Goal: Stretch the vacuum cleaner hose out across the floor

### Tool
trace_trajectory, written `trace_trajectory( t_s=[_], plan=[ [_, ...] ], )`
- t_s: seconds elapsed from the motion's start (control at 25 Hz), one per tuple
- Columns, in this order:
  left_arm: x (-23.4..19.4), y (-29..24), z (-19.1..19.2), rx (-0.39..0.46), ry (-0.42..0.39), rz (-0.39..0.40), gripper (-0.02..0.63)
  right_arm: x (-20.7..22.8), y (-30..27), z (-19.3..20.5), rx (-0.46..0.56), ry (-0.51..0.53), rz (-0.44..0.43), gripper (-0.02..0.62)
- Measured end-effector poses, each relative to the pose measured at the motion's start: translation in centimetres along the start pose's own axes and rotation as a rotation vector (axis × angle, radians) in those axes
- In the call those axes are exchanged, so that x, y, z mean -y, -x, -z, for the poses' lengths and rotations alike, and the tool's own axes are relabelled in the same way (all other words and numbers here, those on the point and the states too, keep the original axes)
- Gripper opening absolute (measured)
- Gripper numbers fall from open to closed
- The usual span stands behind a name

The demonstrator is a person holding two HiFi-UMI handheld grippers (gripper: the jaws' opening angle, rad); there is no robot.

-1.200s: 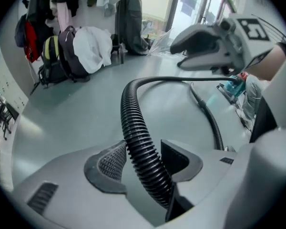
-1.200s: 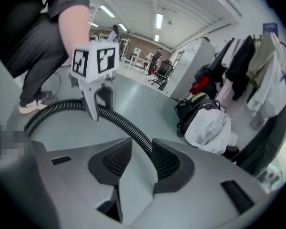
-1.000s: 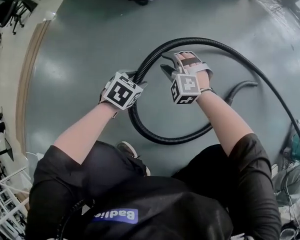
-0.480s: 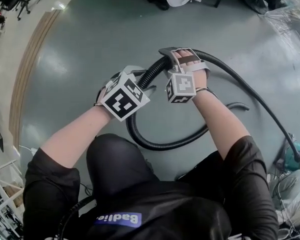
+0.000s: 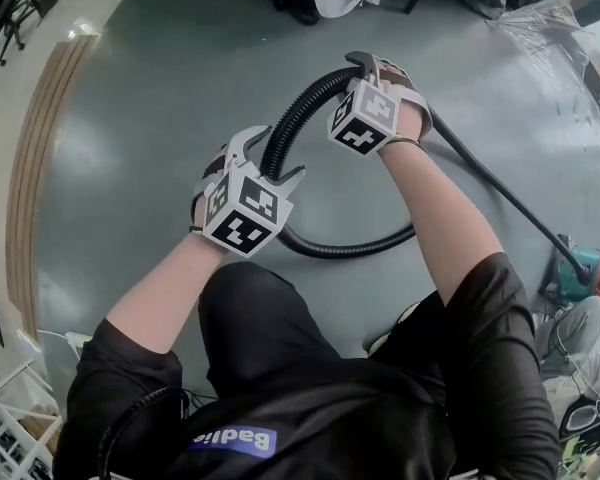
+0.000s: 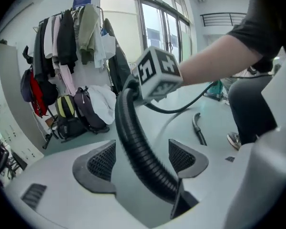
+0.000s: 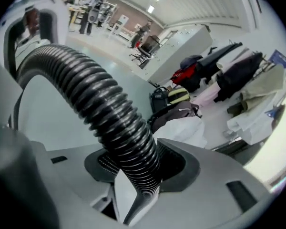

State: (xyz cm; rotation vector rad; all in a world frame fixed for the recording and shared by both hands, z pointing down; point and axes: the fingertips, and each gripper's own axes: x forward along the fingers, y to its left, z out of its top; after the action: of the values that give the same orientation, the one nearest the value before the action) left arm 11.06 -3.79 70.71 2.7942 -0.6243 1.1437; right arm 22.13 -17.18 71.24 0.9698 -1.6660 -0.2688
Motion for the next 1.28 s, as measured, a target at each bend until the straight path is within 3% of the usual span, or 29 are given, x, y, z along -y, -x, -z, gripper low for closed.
trace_trajectory(
  t_s=[0.12,0.36,0.4,0.56,0.68,0.88,1.08,1.16,1.28],
  plan=[
    [-1.2,0.9,1.6,-0.030,-0.006,-0.047,0.341,3.9,1.4,0.6,-0.050,-0.172,0.010,0.192],
    [-3.7,-2.6,3.6,-0.055,0.115,-0.132,0.333,10.3,1.9,1.9,0.005,-0.411,-0.013,0.196],
    [-4.2,-3.4,3.4,-0.055,0.120,-0.148,0.261,10.7,1.7,2.7,0.009,-0.405,-0.020,0.202],
    [-6.8,-4.1,2.0,-0.081,0.100,-0.196,0.145,11.0,0.3,5.9,0.039,-0.277,-0.029,0.210],
    [-8.5,-3.6,1.7,-0.151,0.007,-0.211,0.127,10.2,-1.3,7.1,0.083,-0.185,-0.056,0.239],
    [-12.8,-1.9,0.5,-0.318,-0.092,-0.270,0.121,9.3,-4.0,6.0,0.165,-0.041,-0.101,0.349],
    [-13.6,-0.3,-0.7,-0.464,-0.063,-0.269,0.121,12.4,-0.1,1.1,0.357,0.041,0.033,0.351],
    [-13.5,-0.9,-1.1,-0.483,-0.071,-0.242,0.121,11.3,1.8,-3.3,0.469,0.179,0.061,0.351],
    [-14.0,-1.6,-1.2,-0.495,-0.110,-0.196,0.121,5.7,2.3,-9.9,0.568,0.467,0.090,0.351]
  ],
)
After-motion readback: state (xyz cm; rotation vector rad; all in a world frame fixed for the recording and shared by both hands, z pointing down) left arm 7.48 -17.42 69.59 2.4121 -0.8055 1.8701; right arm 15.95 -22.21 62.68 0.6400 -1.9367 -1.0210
